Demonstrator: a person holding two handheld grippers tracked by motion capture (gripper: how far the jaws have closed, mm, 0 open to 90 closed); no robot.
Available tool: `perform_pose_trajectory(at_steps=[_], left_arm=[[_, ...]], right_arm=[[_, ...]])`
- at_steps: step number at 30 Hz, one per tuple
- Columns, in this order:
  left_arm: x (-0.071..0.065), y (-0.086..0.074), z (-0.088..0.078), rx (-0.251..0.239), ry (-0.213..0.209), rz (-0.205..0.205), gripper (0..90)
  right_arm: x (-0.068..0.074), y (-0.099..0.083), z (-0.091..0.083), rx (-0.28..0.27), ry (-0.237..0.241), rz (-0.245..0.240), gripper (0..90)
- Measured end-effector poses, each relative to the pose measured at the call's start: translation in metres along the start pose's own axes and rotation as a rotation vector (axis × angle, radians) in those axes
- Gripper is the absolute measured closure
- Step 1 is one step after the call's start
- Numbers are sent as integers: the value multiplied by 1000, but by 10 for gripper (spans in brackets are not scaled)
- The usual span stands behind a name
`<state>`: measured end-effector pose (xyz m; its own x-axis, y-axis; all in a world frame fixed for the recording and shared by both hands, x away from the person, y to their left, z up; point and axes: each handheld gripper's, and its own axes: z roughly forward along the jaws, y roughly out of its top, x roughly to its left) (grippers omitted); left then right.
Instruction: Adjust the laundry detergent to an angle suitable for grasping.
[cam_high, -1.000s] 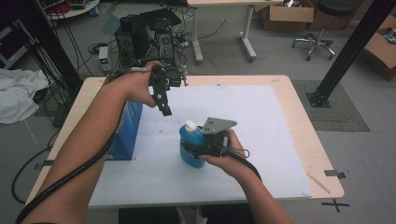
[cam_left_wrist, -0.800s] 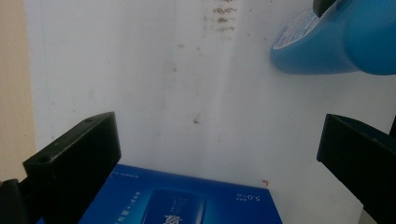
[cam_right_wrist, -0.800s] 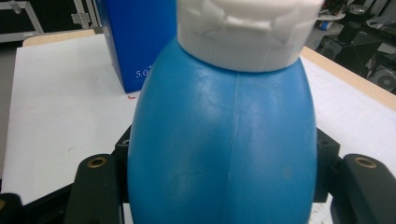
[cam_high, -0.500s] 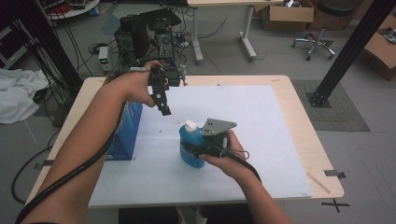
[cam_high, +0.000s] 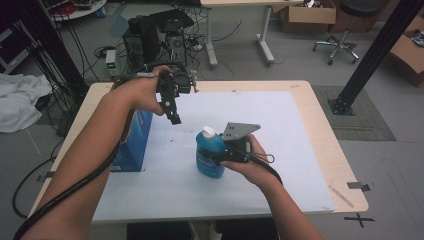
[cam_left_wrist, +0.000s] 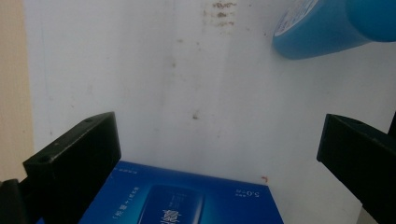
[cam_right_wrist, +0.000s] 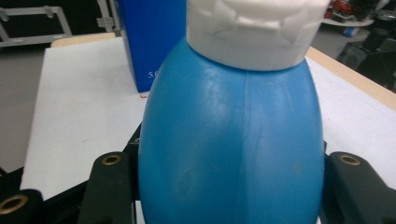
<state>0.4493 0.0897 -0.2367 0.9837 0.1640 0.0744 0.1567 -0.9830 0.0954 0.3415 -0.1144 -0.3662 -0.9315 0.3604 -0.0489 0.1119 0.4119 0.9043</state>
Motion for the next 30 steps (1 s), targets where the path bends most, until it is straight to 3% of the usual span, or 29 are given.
perform_pose_trajectory(at_steps=[8,19,30], left_arm=[[-2,1,-1,5,1,6,0],[-6,-3,-3,5,5,-1,1],[-18,-8,-5,10,9,-3,1]], right_arm=[[-9,0,-1,-26,34,6,427],[-13,1,3,-20,102,-34,427],[-16,0,13,-36,134,-51,427]])
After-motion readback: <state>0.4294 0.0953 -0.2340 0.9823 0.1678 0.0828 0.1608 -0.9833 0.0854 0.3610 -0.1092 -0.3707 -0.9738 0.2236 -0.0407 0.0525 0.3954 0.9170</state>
